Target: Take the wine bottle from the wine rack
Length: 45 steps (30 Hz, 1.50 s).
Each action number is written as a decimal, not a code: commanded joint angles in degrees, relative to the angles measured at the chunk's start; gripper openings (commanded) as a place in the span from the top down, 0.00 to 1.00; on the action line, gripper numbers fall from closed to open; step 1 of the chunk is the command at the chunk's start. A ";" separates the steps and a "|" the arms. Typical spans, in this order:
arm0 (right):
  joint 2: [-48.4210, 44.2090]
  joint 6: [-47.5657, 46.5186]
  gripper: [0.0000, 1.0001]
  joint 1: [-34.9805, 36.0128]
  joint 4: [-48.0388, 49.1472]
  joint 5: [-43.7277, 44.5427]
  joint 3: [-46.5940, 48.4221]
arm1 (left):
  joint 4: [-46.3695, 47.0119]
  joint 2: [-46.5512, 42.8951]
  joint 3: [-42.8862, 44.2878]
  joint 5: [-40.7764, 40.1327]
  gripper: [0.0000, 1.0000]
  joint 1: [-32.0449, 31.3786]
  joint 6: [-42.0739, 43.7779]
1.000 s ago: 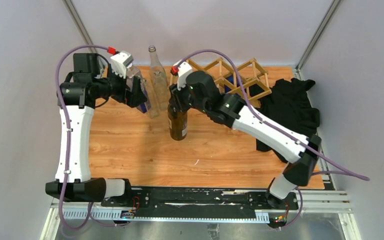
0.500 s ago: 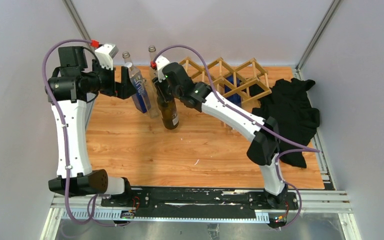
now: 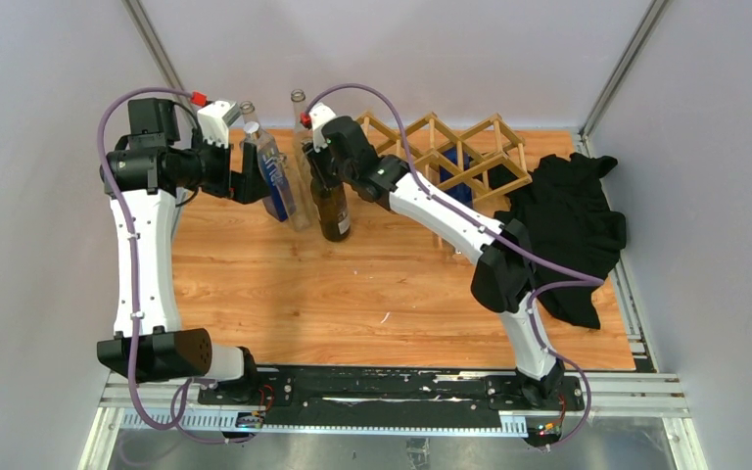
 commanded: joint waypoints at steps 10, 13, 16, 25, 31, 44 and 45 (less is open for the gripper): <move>4.10 0.38 1.00 -1.15 14.42 -0.86 2.89 | -0.78 -2.45 -2.18 1.96 0.00 0.42 2.28; 5.05 0.31 1.00 -1.15 15.44 -0.73 3.17 | -0.78 -2.45 -2.22 2.03 0.00 0.43 2.55; 5.81 0.31 1.00 -1.07 15.07 -0.87 3.93 | -0.80 -2.66 -2.56 2.21 0.00 0.43 2.72; -0.37 0.28 0.27 -0.80 16.36 0.87 -3.51 | -0.80 -3.95 -4.60 2.38 0.00 0.43 3.99; -5.50 0.56 0.11 -0.65 14.07 1.53 -6.23 | -0.89 -4.73 -5.45 2.40 0.00 0.43 3.99; -32.16 10.00 0.05 -1.11 3.18 13.09 -33.07 | -0.84 -5.91 -7.44 1.42 0.00 0.43 5.15; -34.33 11.40 0.04 -1.82 2.31 14.10 -36.18 | -0.84 -5.99 -7.43 1.50 0.00 0.43 5.24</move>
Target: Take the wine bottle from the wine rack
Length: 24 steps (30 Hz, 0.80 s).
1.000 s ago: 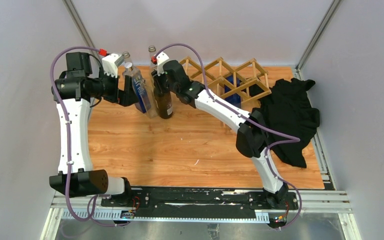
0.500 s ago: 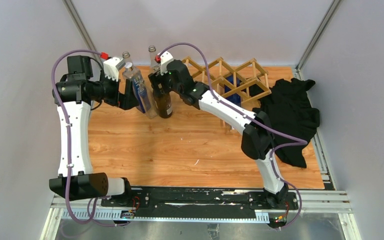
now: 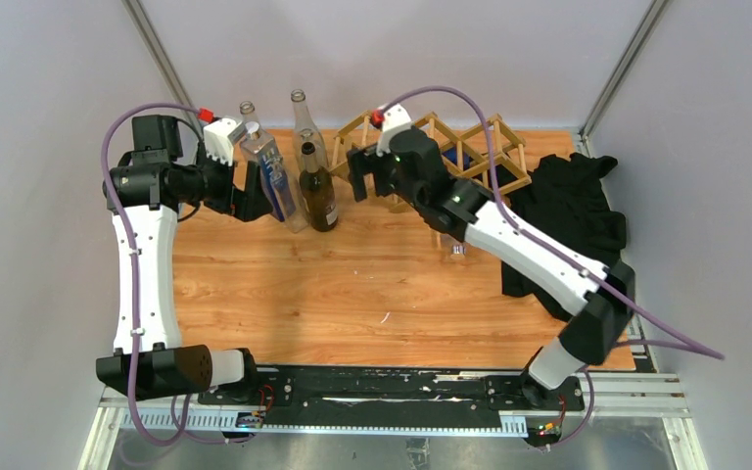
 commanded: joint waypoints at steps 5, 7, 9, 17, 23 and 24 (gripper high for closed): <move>-16.15 11.25 0.04 -6.15 -7.53 6.60 -22.44 | -0.62 -1.06 -1.00 1.00 0.00 0.43 1.06; -19.15 12.81 0.04 -9.01 -7.81 5.92 -26.78 | -0.63 -1.00 -1.28 1.57 0.00 0.43 0.95; -21.48 14.05 0.04 -11.85 -8.30 4.56 -30.84 | -0.64 -0.86 -1.55 1.92 0.00 0.43 0.84; -23.36 16.65 0.03 -22.10 -7.14 -2.62 -38.72 | -0.63 -1.82 -4.50 2.98 0.00 0.43 1.43; -19.66 17.40 0.02 -26.03 -2.96 -5.90 -40.65 | -0.68 -2.70 -7.04 3.69 0.00 0.43 1.56; -18.72 17.57 0.02 -26.42 -2.10 -6.19 -40.76 | -0.64 -2.77 -7.41 3.75 0.00 0.43 1.48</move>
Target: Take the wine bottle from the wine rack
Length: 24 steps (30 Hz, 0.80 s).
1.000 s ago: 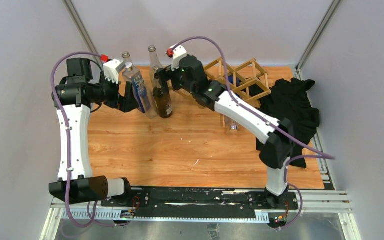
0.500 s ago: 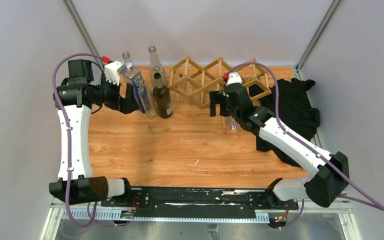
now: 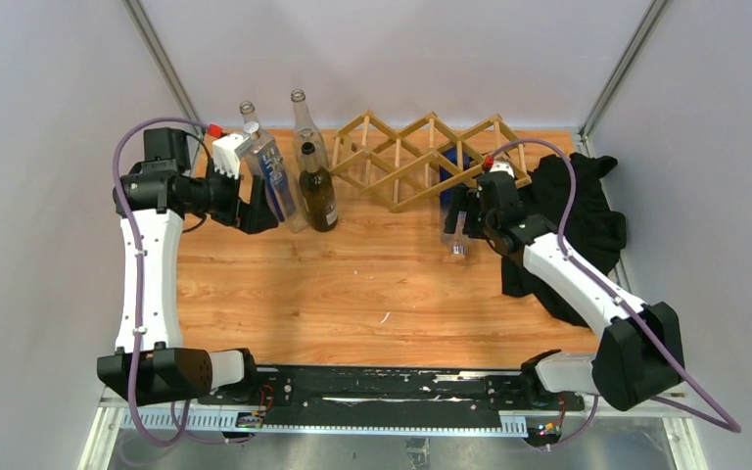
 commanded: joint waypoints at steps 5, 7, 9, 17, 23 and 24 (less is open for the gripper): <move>6.67 2.10 0.02 -3.98 7.80 -4.74 -2.51 | -0.54 -3.60 -3.75 0.95 0.00 0.43 1.87; 7.56 2.91 0.02 -5.07 10.23 -5.55 -3.62 | -0.63 -4.84 -4.33 -0.69 0.00 0.43 3.39; 8.40 3.87 0.02 -6.07 13.03 -6.56 -5.07 | -0.64 -5.77 -4.30 -2.34 0.00 0.39 4.54; 12.64 6.18 0.04 -7.64 24.03 -11.94 -9.05 | -0.62 -5.45 -4.44 -0.16 0.00 0.42 2.86; 14.71 8.67 0.07 -9.26 33.75 -15.11 -11.91 | -0.63 -5.83 -5.77 0.06 0.00 0.42 3.56; 15.11 9.05 0.08 -9.45 35.17 -15.49 -12.21 | -0.60 -6.04 -5.91 0.06 0.00 0.43 3.62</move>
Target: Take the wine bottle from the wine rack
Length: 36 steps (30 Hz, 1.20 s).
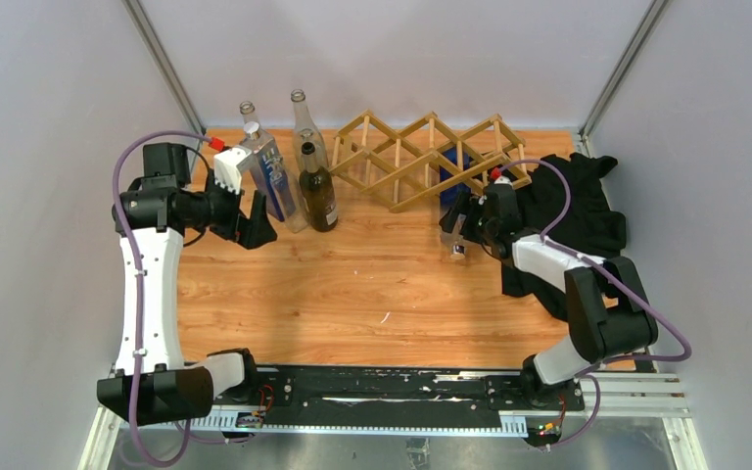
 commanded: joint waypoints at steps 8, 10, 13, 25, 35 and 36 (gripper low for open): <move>4.59 5.49 0.17 -2.87 14.48 -5.54 -2.98 | -0.45 -1.74 -1.27 0.66 0.00 0.43 0.85; 4.67 6.11 0.22 -3.07 15.53 -6.33 -3.18 | -0.46 -2.11 -0.95 0.62 0.00 0.39 0.96; 4.67 7.39 0.37 -3.45 16.20 -7.84 -3.54 | -0.45 -2.54 -0.83 0.52 0.00 0.43 0.99; -5.02 10.12 1.00 -3.75 19.72 -11.00 -11.87 | -0.88 -3.74 0.00 -0.16 0.00 0.05 2.92; -20.19 12.24 1.00 -3.75 14.78 -15.77 -20.15 | -5.90 -2.49 1.30 -3.60 0.00 -6.71 8.23; -22.13 12.43 1.00 -3.78 13.87 -16.21 -20.90 | -5.90 -2.38 1.29 -3.88 0.00 -7.46 8.07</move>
